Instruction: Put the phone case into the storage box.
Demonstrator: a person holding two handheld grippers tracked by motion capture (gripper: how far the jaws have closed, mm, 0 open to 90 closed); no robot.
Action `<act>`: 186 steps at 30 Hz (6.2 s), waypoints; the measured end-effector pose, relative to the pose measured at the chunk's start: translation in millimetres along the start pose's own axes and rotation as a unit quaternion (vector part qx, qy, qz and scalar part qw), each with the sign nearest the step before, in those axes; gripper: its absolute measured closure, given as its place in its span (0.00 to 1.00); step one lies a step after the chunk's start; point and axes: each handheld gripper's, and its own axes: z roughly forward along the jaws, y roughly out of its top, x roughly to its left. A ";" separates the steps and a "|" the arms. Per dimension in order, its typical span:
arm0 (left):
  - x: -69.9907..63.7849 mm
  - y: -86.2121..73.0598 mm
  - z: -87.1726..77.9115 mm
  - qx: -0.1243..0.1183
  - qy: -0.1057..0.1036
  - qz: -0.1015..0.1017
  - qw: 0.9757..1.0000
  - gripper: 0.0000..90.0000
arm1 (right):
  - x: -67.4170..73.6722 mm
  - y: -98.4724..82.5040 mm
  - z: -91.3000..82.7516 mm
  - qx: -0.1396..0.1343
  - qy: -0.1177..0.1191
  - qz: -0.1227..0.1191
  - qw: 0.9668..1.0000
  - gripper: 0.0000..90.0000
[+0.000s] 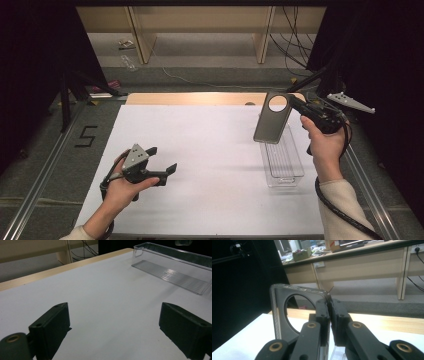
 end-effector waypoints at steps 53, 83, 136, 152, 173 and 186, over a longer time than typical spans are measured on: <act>0.7 -0.4 0.2 0.001 -0.002 -0.001 1.000 0.11 | -9.9 3.1 -6.6 -0.008 -0.023 -0.003 1.000 0.95; 1.2 -0.7 0.1 0.001 0.000 -0.003 1.000 0.11 | -16.2 4.7 -10.3 -0.013 -0.038 -0.006 0.999 0.95; 1.5 -0.4 0.3 0.001 0.000 -0.003 1.000 0.12 | -22.4 4.3 -1.6 -0.006 -0.061 -0.037 0.997 0.95; 2.6 -0.8 0.4 0.001 0.001 -0.004 1.000 0.12 | -22.3 4.5 6.3 -0.002 -0.063 -0.045 0.997 0.95; 3.2 -0.8 0.2 0.001 0.002 -0.005 1.000 0.12 | -24.8 6.8 11.8 -0.005 -0.067 -0.049 0.997 0.95; 3.2 -0.8 0.3 0.001 0.002 -0.005 1.000 0.12 | -25.0 7.8 13.8 -0.006 -0.067 -0.050 0.996 0.95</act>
